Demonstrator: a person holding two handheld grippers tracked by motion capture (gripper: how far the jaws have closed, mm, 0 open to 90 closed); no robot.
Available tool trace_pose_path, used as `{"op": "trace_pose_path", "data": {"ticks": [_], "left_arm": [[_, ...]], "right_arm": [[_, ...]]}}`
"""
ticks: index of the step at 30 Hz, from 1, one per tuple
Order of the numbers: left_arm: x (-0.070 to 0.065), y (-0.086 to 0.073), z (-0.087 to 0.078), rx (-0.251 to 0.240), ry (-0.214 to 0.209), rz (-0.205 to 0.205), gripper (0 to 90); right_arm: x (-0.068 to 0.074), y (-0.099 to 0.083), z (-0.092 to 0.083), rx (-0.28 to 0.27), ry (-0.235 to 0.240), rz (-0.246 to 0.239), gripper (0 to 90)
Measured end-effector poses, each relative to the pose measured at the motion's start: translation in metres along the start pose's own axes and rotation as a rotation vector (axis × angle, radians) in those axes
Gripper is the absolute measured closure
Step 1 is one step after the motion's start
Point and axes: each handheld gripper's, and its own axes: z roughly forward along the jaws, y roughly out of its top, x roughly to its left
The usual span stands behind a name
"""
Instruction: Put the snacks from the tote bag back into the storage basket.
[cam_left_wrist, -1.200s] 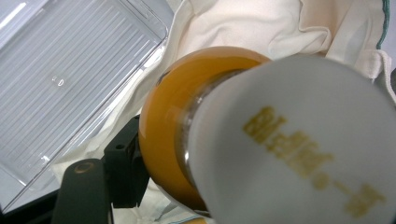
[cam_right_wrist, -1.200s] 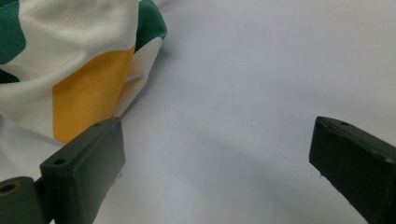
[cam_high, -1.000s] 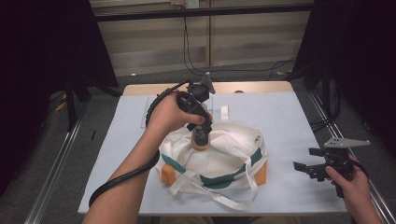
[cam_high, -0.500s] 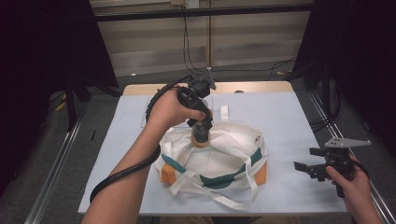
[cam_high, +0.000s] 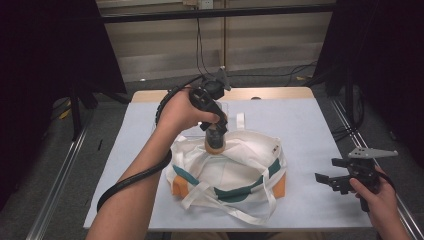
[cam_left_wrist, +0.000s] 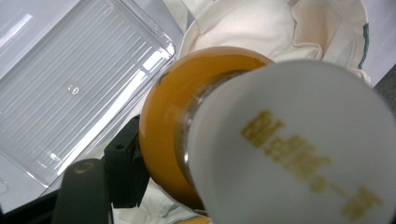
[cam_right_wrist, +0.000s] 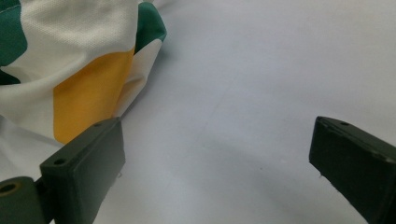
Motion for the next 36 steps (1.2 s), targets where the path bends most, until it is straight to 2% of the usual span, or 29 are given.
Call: {"op": "trace_pose_path", "data": {"ticks": [5, 11, 14, 15, 22, 30, 32, 36], "left_arm": [[0.003, 0.003, -0.004, 0.007, 0.004, 0.004, 30.0], [0.008, 0.006, -0.005, -0.004, 0.011, -0.018, 30.0], [0.011, 0.007, -0.005, 0.003, 0.007, -0.008, 30.0], [0.012, 0.008, -0.004, -0.002, 0.002, -0.02, 30.0], [0.016, 0.011, -0.004, -0.008, 0.0, -0.03, 30.0], [0.022, 0.015, -0.004, -0.008, 0.003, -0.016, 30.0], [0.021, 0.015, -0.004, -0.014, 0.001, -0.027, 30.0], [0.023, 0.017, -0.006, -0.015, 0.006, -0.021, 30.0]], "right_arm": [[0.0, 0.0, 0.0, 0.002, -0.002, -0.003, 3.6], [0.0, 0.0, 0.0, 0.008, -0.001, 0.001, 3.6], [0.0, 0.0, 0.0, 0.007, -0.002, -0.001, 3.6], [0.001, 0.0, 0.0, 0.004, -0.001, 0.002, 3.6], [0.001, 0.0, 0.001, 0.009, 0.003, -0.001, 3.6], [0.001, 0.0, 0.002, 0.008, 0.001, -0.009, 3.6], [0.002, 0.0, 0.001, 0.008, 0.001, -0.009, 3.6], [0.002, 0.0, 0.001, 0.006, 0.002, -0.008, 3.6]]}}
